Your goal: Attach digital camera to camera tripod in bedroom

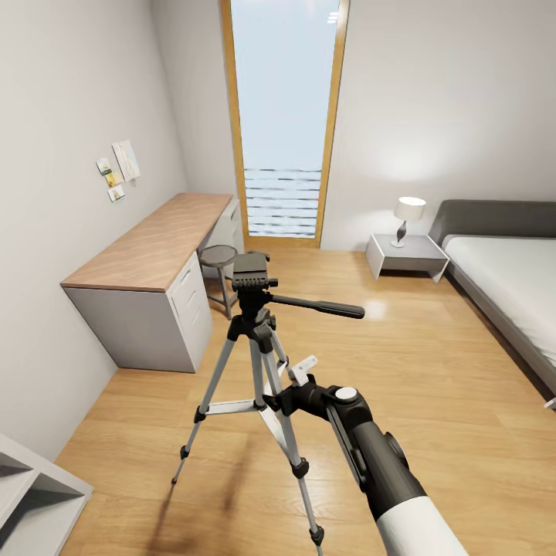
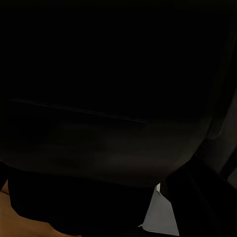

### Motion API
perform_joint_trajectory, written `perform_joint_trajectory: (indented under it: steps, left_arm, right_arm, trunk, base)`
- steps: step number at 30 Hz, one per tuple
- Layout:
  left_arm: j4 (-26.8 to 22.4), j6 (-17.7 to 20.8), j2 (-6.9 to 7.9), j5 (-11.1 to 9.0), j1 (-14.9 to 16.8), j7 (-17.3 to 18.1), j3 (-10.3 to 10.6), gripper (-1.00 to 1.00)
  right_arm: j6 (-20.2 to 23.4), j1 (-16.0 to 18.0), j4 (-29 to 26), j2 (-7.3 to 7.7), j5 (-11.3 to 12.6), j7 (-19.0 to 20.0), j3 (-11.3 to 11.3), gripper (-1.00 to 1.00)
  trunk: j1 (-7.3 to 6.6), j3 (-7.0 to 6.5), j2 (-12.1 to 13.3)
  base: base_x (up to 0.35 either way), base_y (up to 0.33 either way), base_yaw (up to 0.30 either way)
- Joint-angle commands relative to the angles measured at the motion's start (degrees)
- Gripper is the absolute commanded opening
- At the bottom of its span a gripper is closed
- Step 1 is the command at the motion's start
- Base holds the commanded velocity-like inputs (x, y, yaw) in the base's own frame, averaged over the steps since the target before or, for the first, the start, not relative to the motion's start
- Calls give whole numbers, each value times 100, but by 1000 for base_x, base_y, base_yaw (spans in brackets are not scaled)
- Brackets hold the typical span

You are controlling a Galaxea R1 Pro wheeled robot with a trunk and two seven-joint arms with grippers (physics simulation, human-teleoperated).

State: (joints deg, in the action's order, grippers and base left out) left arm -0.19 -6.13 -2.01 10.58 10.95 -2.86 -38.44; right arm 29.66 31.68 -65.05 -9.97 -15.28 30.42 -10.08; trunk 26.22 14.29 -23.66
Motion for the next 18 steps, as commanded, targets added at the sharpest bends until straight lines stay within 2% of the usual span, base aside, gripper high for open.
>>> perform_joint_trajectory:
  steps: [1,5,6,18]
  left_arm:
    - [2,-16,-1,67,4,-22,-41,-100]
    - [1,-17,-1,67,4,-22,-41,-100]
    - [1,-16,-1,67,4,-22,-41,-100]
    - [1,-13,-1,67,4,-22,-41,-100]
  right_arm:
    - [19,7,-5,-3,-58,43,6,100]
    - [16,10,-1,-3,-57,46,6,100]
    - [15,11,-1,-3,-56,45,6,-100]
    - [-68,6,-15,-3,-83,56,12,-100]
  trunk:
    - [3,10,-10]
    - [3,10,-10]
    - [3,10,-10]
    - [3,10,-10]
  base:
    - [0,0,0]
    - [0,0,0]
    - [0,0,0]
    - [0,0,0]
